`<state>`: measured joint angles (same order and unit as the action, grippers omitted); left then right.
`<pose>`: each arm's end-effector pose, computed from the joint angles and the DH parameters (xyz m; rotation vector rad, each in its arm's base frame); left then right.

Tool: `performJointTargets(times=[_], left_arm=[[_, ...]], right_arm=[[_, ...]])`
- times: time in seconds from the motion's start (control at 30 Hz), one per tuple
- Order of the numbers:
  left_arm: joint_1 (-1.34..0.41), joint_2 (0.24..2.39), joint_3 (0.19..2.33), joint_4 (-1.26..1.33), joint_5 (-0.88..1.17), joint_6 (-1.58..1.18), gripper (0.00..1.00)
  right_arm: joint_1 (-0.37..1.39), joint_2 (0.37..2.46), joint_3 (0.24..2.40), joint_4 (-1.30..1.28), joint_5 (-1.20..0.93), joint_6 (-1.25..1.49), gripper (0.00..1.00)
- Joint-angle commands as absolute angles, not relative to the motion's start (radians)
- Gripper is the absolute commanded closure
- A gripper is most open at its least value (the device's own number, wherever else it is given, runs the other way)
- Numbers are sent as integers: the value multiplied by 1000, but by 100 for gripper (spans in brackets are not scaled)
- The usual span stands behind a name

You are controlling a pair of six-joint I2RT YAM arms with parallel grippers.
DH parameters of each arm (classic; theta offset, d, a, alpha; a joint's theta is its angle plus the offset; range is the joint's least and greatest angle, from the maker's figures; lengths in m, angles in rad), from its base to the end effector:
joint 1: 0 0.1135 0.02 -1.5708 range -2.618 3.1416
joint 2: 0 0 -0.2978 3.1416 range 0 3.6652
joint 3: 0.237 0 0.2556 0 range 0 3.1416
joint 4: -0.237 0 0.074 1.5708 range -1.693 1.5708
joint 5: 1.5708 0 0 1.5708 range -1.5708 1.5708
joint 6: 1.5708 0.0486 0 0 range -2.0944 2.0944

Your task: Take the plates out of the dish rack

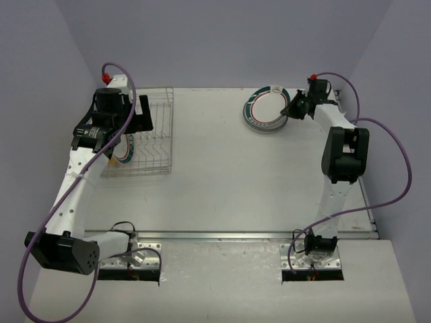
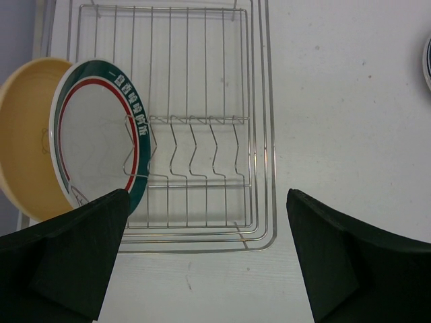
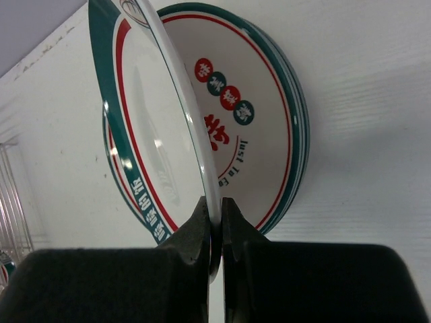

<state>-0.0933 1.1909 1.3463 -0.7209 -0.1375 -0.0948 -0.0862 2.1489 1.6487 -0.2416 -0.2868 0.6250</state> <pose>0.2484 -0.0166 0.4224 -0.0822 2.1289 0.0360 0.5177 -0.0309 0.2149 0.6774 2.2523 0.6016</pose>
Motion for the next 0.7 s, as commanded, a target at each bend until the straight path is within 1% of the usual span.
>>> performJointTargets(times=[0.0,0.03,0.07,0.1,0.13,0.17,0.23,0.27,0.3,0.33,0.37,0.4,0.53,0.67], left_arm=[[-100,1157,1342,-687,-156,-100,0],[-100,1157,1342,-687,-157,-101,0],[-100,1157,1342,-687,-157,-102,0],[-100,1157,1342,-687,-155,-103,0],[-100,1157,1343,-686,-156,-103,0],[-100,1157,1344,-686,-158,-103,0],[-100,1157,1344,-685,-167,-105,0],[-100,1156,1344,-685,-174,-105,0],[-100,1155,1345,-685,-183,-105,0],[-100,1155,1347,-686,-189,-103,0],[-100,1155,1350,-686,-193,-103,0],[-100,1155,1354,-686,-200,-103,0],[-100,1150,1366,-686,-245,-101,0],[-100,1148,1368,-674,-372,-49,0]], right_arm=[[-97,2142,1697,-194,-286,628,99],[-99,2144,1697,-195,-282,624,97],[-100,2144,1696,-198,-276,619,91],[-101,2143,1694,-201,-269,613,80],[-101,2142,1694,-209,-257,607,73],[-102,2141,1694,-219,-244,600,63],[-103,2134,1700,-244,-226,585,32],[-102,2131,1704,-257,-219,579,22],[-101,2128,1709,-270,-213,574,15],[-102,2124,1718,-282,-202,567,6],[-102,2122,1725,-304,-194,559,2],[-101,2118,1735,-323,-183,550,1],[-101,2093,1763,-406,-105,502,1],[-96,2026,1722,-412,-33,423,1]])
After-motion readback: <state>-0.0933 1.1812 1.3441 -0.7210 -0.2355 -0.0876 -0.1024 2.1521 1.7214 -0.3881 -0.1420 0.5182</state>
